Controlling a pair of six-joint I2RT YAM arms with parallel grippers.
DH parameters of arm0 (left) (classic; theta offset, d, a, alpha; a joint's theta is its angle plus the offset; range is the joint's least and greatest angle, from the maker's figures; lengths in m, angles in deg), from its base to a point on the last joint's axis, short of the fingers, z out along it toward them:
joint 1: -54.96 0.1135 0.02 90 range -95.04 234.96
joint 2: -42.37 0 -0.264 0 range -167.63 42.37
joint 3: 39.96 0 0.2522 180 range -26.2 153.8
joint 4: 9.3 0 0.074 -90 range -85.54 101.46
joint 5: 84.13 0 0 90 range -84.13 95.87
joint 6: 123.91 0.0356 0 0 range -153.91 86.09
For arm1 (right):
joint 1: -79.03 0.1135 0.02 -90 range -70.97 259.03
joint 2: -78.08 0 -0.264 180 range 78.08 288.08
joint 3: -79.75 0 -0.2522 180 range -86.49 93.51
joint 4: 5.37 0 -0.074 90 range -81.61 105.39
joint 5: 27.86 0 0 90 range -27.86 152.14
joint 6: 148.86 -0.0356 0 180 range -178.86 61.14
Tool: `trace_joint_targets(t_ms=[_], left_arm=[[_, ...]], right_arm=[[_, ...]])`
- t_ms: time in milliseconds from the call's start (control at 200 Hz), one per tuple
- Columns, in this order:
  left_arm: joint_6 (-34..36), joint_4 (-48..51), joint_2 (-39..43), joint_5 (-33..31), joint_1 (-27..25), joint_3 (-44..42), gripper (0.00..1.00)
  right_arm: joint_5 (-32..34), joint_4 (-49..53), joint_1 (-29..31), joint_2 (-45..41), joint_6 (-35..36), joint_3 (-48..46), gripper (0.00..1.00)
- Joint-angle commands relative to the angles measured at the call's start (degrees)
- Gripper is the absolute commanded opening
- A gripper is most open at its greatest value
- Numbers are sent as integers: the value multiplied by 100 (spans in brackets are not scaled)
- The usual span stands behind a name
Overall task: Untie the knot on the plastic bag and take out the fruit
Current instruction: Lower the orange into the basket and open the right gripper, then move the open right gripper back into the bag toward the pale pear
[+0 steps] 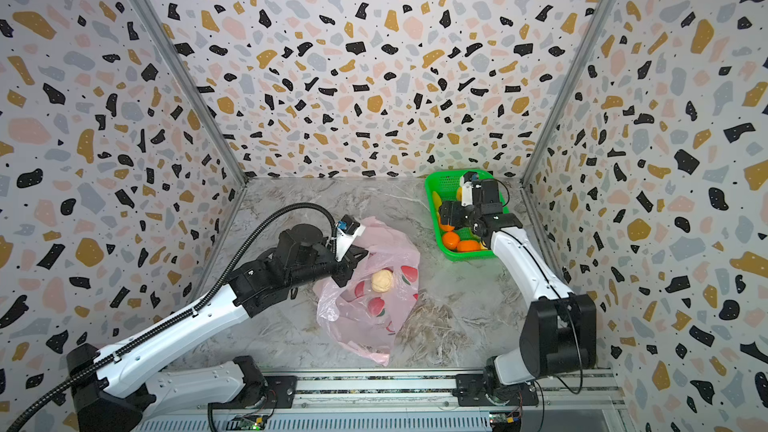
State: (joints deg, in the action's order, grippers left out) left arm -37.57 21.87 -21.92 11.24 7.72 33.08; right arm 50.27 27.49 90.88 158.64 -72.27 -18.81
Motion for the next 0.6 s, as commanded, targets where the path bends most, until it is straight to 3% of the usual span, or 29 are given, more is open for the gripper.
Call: trace_joint_targets(t_ms=[0, 330, 596], left_arm=[[52, -308, 116, 34, 40, 38, 0], [56, -350, 93, 31, 48, 36, 0], [58, -444, 45, -1, 48, 53, 0]], right_arm=[[-525, 703, 492, -548, 76, -264, 89], [-640, 651, 2411, -1937, -1043, -1495, 88], [-358, -259, 3702, -1609, -1210, -2097, 88]])
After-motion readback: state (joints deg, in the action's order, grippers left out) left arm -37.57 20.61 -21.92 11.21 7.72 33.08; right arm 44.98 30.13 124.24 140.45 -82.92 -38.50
